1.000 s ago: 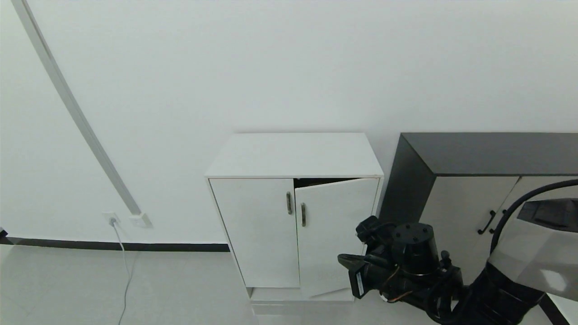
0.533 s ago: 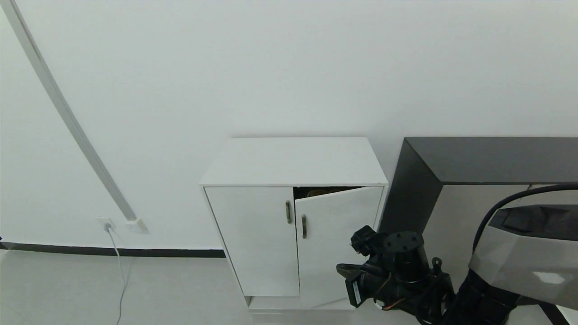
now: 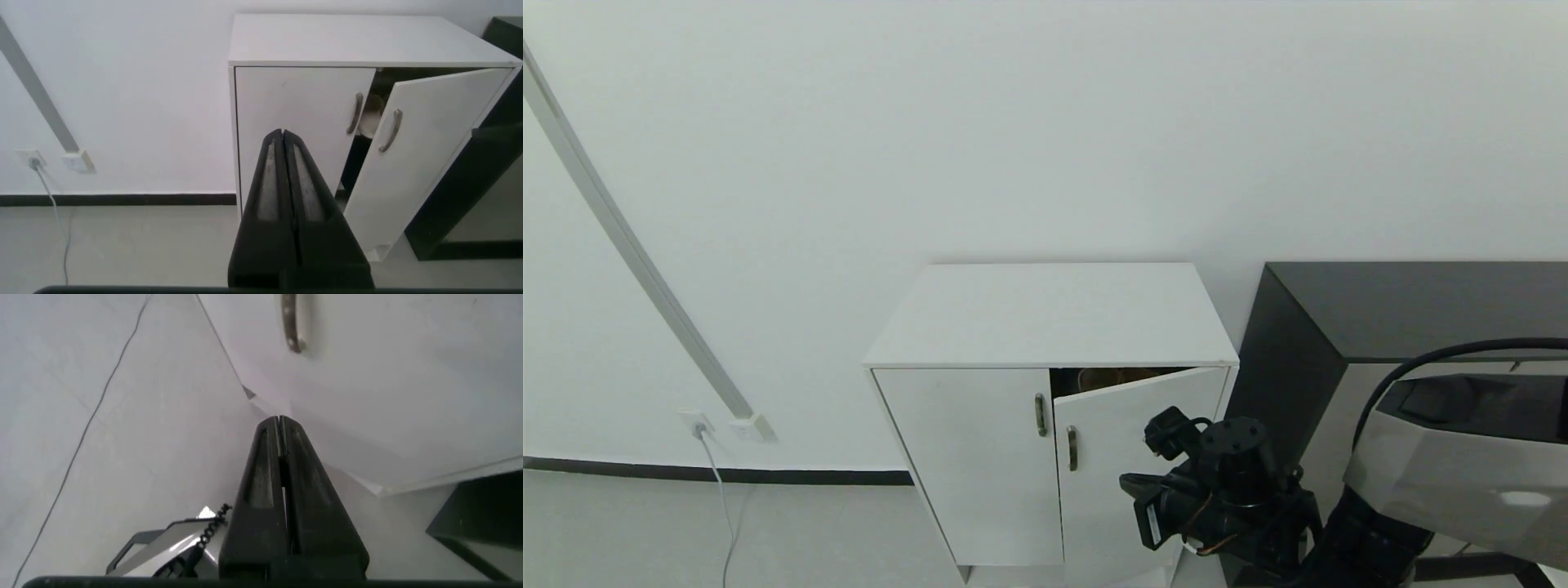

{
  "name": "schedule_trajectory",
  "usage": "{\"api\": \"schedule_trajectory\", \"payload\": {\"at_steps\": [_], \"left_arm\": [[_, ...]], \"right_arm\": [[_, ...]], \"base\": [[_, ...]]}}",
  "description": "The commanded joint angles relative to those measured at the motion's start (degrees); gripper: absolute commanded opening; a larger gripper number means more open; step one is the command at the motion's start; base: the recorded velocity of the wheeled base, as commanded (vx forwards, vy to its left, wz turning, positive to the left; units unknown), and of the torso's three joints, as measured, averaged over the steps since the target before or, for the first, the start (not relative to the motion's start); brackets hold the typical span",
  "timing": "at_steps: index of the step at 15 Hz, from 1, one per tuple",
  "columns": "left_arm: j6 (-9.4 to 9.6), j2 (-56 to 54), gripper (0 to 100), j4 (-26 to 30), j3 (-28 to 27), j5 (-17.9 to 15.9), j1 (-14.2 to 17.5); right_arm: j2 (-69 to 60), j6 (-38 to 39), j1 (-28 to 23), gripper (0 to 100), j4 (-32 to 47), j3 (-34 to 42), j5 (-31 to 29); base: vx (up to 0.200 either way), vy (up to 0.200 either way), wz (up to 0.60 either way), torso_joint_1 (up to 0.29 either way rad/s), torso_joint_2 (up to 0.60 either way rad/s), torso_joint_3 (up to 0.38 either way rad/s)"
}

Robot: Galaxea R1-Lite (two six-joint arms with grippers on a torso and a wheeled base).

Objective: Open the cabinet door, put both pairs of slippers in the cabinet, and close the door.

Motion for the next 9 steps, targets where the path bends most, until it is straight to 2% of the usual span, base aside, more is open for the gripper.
{"api": "schedule_trajectory", "payload": {"at_steps": [1, 4, 9], "left_arm": [[0.04, 0.0, 0, 0.0, 0.0, 0.0, 0.0], [-0.04, 0.0, 0, 0.0, 0.0, 0.0, 0.0], [-0.04, 0.0, 0, 0.0, 0.0, 0.0, -0.1]], "right_arm": [[3.5, 0.2, -0.5, 0, 0.1, -4.1, -0.1], [7.0, 0.2, -2.7, 0, 2.9, -12.2, -1.8], [9.1, 0.4, -5.4, 0, 5.5, -18.1, -1.8]], "base": [[0.000, 0.000, 0.00, 0.000, 0.00, 0.000], [0.000, 0.000, 0.00, 0.000, 0.00, 0.000], [0.000, 0.000, 0.00, 0.000, 0.00, 0.000]]}}
